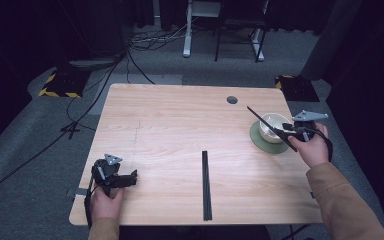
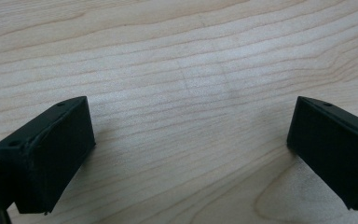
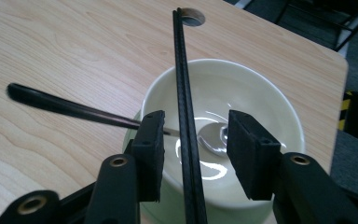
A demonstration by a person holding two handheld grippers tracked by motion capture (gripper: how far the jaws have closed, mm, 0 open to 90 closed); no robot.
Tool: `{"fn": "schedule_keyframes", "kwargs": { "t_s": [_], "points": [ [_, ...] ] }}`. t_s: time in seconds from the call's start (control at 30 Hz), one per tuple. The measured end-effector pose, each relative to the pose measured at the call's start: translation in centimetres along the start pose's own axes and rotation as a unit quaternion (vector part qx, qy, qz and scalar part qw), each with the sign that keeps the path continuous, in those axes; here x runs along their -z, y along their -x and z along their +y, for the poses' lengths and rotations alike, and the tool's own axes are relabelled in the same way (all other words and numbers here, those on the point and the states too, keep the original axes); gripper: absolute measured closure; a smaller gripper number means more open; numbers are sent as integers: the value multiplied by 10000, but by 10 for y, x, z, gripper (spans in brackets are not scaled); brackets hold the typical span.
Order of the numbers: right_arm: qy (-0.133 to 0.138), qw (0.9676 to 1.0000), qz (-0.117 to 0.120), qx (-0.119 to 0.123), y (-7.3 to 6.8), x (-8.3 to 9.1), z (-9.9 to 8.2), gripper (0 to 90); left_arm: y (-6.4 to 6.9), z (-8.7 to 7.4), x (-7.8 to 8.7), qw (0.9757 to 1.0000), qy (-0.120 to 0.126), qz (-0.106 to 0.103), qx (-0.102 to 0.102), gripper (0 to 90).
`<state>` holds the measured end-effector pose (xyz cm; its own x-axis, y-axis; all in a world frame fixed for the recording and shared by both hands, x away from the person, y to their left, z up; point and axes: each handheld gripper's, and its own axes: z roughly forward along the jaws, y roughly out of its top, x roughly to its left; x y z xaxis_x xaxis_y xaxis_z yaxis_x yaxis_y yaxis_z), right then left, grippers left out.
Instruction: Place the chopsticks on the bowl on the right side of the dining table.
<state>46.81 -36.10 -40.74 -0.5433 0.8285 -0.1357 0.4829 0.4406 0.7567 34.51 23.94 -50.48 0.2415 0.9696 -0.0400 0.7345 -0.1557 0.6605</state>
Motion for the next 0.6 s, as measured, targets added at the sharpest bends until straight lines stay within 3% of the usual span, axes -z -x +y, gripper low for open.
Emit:
{"fn": "schedule_keyframes", "kwargs": {
  "t_s": [0.27, 0.5, 0.6],
  "points": [
    [135, 9998, -55, -102, -1, 24, -18, 513, 0, 0, 0, 10000, 3, 14, -14, 8],
    [137, 9997, -82, -194, 0, 23, -29, 487, 0, 0, 0, 10000, 1, 8, -21, 8],
    [14, 9994, -170, -290, 5, 18, -37, 485, 0, 1, -1, 10000, -1, -8, -17, 7]
  ]
}}
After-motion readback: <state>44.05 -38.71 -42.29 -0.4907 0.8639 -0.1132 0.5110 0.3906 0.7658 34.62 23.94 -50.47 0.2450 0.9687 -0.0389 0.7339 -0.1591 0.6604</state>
